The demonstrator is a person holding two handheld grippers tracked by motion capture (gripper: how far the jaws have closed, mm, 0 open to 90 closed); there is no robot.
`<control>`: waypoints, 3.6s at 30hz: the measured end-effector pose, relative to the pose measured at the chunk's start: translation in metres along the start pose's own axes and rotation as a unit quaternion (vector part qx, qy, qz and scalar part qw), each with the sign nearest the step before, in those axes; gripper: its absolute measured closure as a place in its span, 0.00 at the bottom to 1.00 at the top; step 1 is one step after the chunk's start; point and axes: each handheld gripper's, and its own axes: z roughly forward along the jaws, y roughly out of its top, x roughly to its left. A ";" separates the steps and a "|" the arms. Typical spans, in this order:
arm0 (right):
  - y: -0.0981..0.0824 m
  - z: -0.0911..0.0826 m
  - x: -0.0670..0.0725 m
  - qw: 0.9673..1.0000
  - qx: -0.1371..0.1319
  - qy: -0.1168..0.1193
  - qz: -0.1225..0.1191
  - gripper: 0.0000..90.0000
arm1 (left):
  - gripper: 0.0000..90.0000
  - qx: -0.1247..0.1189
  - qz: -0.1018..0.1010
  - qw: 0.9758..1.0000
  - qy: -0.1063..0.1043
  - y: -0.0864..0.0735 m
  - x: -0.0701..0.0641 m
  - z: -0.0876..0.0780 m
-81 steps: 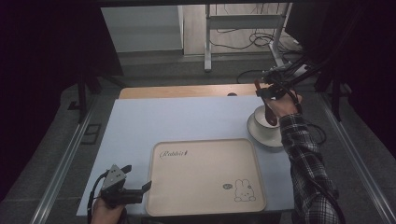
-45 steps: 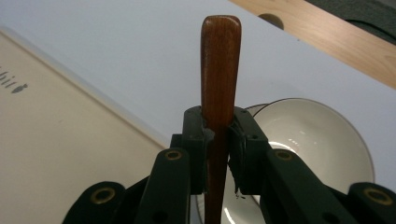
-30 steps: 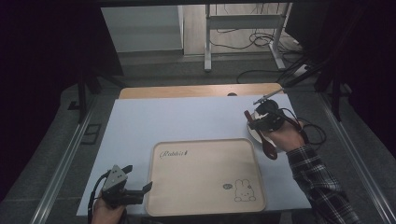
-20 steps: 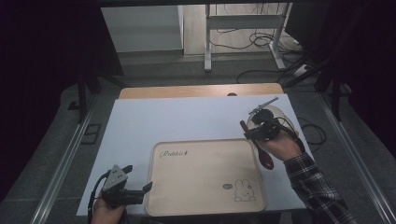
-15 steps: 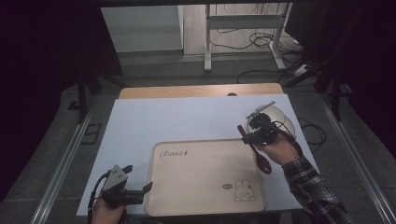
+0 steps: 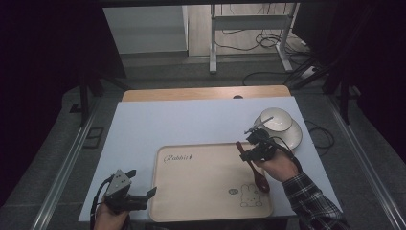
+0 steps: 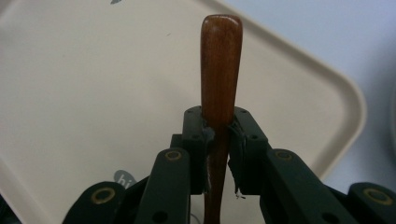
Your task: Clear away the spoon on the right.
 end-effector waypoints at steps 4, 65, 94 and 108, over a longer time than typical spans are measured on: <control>-0.004 0.006 0.003 1.000 0.005 0.008 0.012 0.87 | 0.04 0.000 0.001 1.000 0.000 0.000 0.000 0.000; -0.059 0.042 -0.008 0.997 -0.055 -0.040 -0.038 1.00 | 0.04 0.002 0.004 1.000 0.003 0.000 -0.001 0.000; -0.063 0.034 -0.014 0.995 -0.075 -0.050 -0.039 0.95 | 0.04 0.002 0.002 1.000 0.003 0.000 -0.001 0.000; -0.063 0.027 -0.013 0.993 -0.096 -0.055 -0.043 0.84 | 0.04 0.001 0.002 1.000 0.003 0.000 -0.001 0.000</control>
